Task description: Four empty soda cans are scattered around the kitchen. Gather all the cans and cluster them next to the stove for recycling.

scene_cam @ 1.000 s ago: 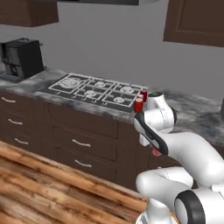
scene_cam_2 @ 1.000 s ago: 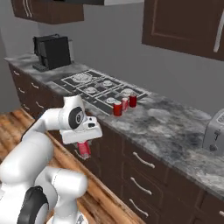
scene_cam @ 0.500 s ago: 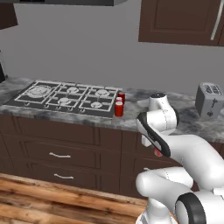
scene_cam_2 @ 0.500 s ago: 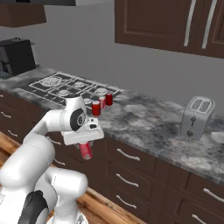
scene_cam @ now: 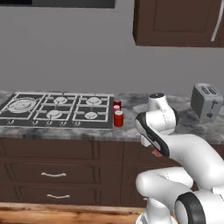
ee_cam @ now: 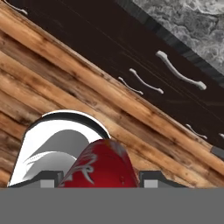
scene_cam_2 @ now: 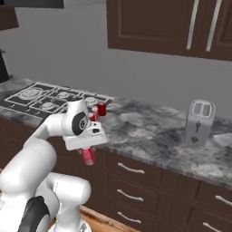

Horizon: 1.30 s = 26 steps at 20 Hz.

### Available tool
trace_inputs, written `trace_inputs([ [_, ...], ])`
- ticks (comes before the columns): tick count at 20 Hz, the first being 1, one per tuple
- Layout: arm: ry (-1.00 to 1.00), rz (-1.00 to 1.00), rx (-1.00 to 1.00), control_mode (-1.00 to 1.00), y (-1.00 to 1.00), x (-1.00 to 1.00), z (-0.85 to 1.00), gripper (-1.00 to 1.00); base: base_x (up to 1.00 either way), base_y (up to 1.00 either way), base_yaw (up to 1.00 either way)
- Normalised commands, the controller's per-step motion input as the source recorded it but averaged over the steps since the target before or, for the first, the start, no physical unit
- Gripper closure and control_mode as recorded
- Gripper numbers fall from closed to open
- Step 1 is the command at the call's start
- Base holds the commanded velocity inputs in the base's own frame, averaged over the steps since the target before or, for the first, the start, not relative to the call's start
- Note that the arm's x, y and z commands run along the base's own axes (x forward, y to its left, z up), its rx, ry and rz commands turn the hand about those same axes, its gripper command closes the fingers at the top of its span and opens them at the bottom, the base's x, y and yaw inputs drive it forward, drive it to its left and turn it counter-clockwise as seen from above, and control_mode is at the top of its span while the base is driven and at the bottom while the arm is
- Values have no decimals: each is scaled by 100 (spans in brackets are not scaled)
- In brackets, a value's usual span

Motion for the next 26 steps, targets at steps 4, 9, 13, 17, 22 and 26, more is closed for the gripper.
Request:
trace_inputs([
  [4,0,0,0,100,0,0,0,100,29,14,-39],
  [9,0,0,0,100,0,0,0,100,18,47,-28],
  [13,0,0,0,100,0,0,0,100,27,55,-27],
  [17,0,0,0,100,0,0,0,100,51,41,-29],
  [22,0,0,0,100,0,0,0,100,49,43,-22],
  [26,0,0,0,100,0,0,0,100,7,50,-18],
])
